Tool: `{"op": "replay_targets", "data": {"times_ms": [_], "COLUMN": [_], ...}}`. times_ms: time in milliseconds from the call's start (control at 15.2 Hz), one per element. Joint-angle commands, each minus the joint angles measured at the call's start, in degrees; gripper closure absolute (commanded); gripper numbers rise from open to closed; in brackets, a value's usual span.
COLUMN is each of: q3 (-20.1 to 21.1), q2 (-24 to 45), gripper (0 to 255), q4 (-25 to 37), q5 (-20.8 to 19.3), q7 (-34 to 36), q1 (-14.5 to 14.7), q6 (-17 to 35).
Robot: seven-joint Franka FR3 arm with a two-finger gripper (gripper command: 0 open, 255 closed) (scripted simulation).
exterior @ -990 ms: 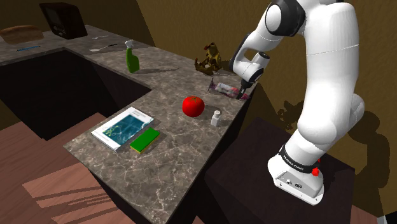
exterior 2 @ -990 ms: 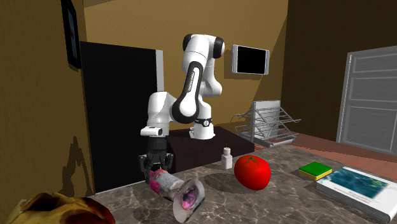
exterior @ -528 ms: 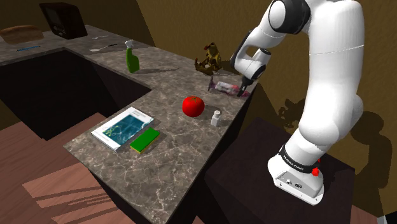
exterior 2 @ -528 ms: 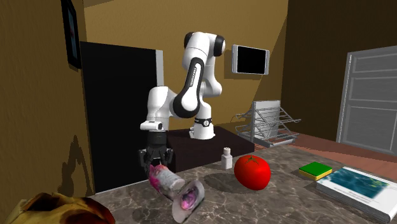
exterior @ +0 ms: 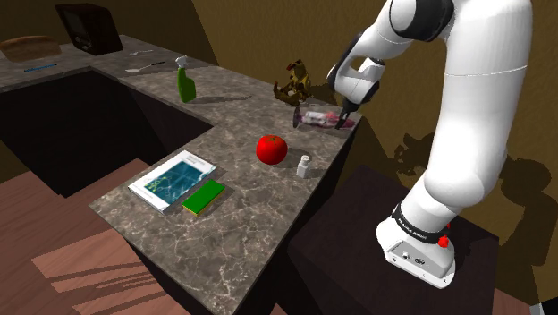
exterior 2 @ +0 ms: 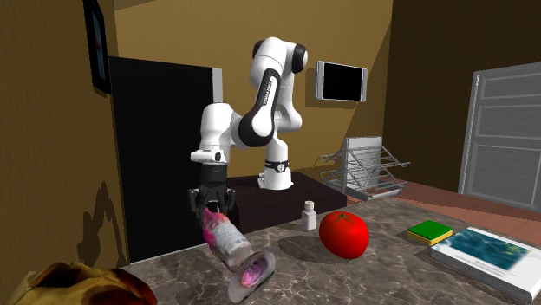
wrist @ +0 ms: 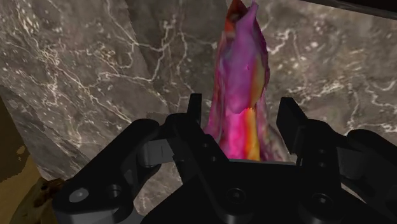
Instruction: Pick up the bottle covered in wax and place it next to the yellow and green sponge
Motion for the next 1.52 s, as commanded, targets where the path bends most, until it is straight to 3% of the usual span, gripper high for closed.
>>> {"op": "replay_targets", "data": {"times_ms": [0,990,1452], "q3": [-1.8,-14.9,-18.8], "q2": [-1.3,-12.5,-17.8], "gripper": [255,255,255], "q4": [-0.3,-2.2,-1.8], "q5": [-2.4,-22.4,-32.1], "q7": [2.1,17.6,24.8], "q1": [1.4,11.7,14.7], "q6": [-0.9,-7.3,-10.6]}}
